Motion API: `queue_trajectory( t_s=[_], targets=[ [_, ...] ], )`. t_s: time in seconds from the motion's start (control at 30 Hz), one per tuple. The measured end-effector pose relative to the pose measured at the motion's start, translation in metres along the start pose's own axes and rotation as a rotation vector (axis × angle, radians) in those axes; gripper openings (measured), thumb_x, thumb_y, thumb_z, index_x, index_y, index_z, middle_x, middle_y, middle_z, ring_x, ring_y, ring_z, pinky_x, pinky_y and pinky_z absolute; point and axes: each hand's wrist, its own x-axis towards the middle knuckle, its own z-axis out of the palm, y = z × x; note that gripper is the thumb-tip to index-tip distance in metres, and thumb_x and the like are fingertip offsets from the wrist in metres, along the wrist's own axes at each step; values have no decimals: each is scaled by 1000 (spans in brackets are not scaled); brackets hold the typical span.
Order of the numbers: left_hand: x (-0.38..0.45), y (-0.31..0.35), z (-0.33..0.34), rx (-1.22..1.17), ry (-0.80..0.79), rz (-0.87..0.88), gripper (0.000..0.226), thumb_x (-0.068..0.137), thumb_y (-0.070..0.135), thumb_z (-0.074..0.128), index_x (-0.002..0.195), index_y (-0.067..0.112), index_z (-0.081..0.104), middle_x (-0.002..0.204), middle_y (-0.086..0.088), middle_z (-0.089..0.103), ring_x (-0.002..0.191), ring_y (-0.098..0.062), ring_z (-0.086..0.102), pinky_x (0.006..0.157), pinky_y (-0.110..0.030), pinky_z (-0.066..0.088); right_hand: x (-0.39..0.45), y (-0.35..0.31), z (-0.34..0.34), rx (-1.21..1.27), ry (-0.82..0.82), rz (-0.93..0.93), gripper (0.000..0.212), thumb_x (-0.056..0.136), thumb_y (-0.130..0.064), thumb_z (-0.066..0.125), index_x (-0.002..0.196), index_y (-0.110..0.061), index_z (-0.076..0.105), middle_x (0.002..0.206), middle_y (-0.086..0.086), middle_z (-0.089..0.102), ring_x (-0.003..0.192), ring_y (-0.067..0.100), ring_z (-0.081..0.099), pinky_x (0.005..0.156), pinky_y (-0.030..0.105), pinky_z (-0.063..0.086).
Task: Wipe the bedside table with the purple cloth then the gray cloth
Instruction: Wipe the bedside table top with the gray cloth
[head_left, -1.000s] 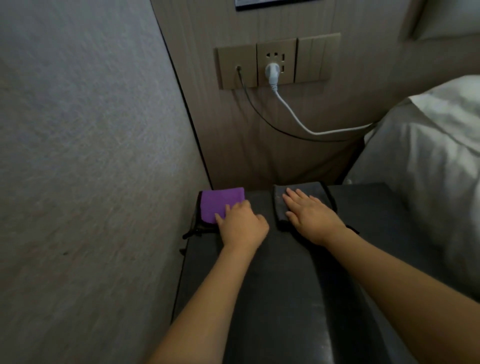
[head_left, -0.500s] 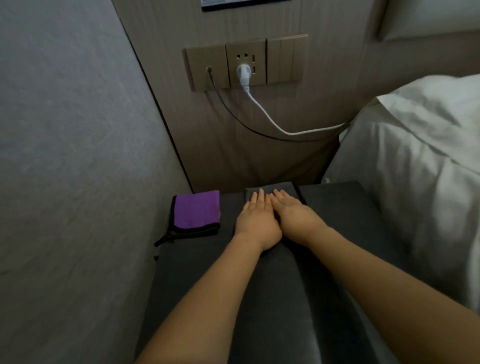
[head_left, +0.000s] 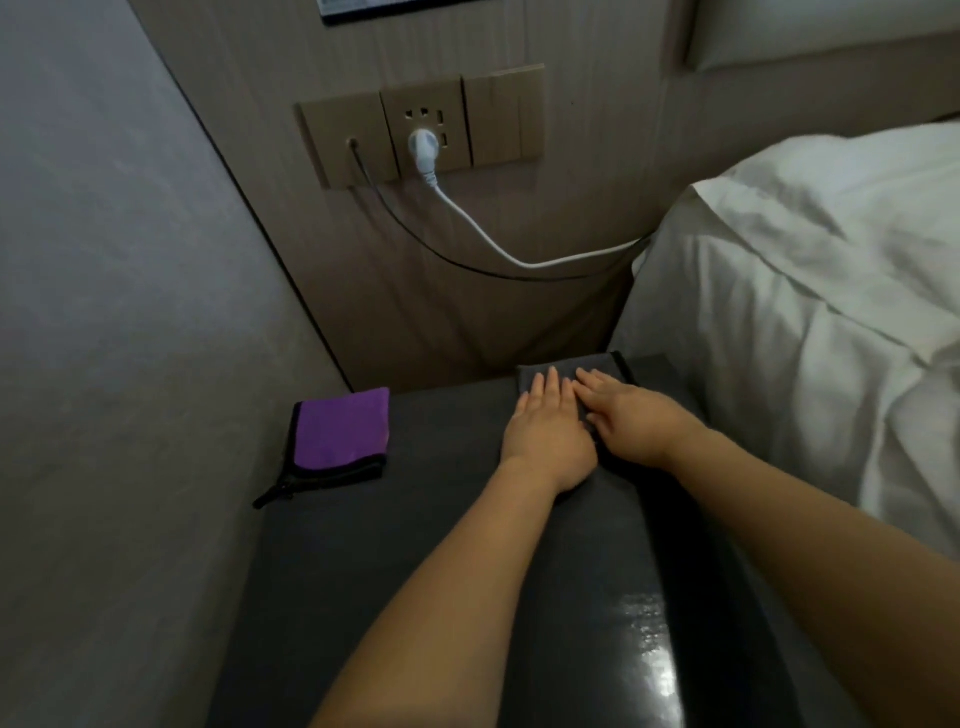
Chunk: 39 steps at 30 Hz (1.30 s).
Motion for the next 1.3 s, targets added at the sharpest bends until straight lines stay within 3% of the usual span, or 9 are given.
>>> queue_trajectory(
  t_s=[0.3, 0.6, 0.87, 1.3],
  targets=[
    [16, 57, 12, -64, 8, 44, 63, 99, 25, 29, 152, 4, 2, 161, -12, -6, 149, -24, -5, 121, -36, -1, -27, 49, -6, -34, 6, 99, 56, 98, -13, 38, 149, -9, 16, 160, 9, 11, 148, 20, 13, 117, 23, 8],
    [-7, 53, 15, -38, -1, 80, 63, 98, 23, 28, 152, 4, 3, 161, -11, -5, 150, -23, -5, 122, -35, 0, -46, 22, 0, -47, -31, 176, 63, 97, -19, 40, 150, -7, 9, 160, 13, 5, 149, 24, 6, 121, 30, 8],
    [-55, 6, 16, -34, -8, 60, 63, 99, 25, 27, 152, 5, 0, 161, -11, -7, 149, -22, -6, 122, -34, -1, -56, -44, 15, -30, -31, 154, 62, 97, -19, 38, 150, -8, 9, 160, 11, 4, 149, 21, 5, 120, 30, 9],
    [-152, -132, 7, -23, 34, -87, 61, 100, 25, 26, 153, 6, 1, 161, -10, -6, 150, -21, -5, 122, -33, 0, -30, -203, 51, -78, -75, -27, 61, 98, -21, 34, 150, -5, 6, 160, 13, 2, 149, 24, 4, 121, 33, 9]
  ],
)
